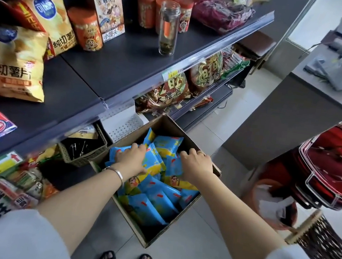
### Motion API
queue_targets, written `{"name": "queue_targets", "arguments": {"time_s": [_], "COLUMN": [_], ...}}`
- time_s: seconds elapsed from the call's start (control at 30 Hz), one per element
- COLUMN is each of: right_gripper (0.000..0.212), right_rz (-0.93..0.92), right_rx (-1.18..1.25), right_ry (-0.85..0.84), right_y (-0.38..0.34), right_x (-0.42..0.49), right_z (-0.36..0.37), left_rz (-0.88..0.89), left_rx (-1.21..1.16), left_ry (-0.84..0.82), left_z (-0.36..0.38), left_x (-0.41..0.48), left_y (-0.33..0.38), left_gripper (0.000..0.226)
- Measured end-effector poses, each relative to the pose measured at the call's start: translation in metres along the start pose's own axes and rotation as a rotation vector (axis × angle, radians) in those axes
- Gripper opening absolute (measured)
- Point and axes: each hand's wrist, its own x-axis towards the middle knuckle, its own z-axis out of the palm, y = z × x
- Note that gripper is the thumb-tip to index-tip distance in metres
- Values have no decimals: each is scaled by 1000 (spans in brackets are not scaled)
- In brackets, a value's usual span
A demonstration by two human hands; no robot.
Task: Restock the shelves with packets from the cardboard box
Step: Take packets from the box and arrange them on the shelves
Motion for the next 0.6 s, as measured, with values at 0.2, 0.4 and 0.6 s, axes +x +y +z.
{"name": "queue_targets", "arguments": {"time_s": [0.2, 0.4, 0.6], "right_gripper": [21, 26, 42], "right_rz": [6, 53, 29], "right_rx": [101, 275, 587], "right_ry": [2, 179, 439], "right_y": [2, 11, 10], "right_x": [-5, -13, -28], "right_z": [-15, -69, -156], "left_rz": [92, 81, 156], "left_rx": [-243, -411, -498], "left_ry": [-43, 239, 506], "left_z": [-25, -96, -187], "left_x": [-10, -40, -90], "left_y": [-10, -12, -25], "left_gripper": [37, 50, 27]}}
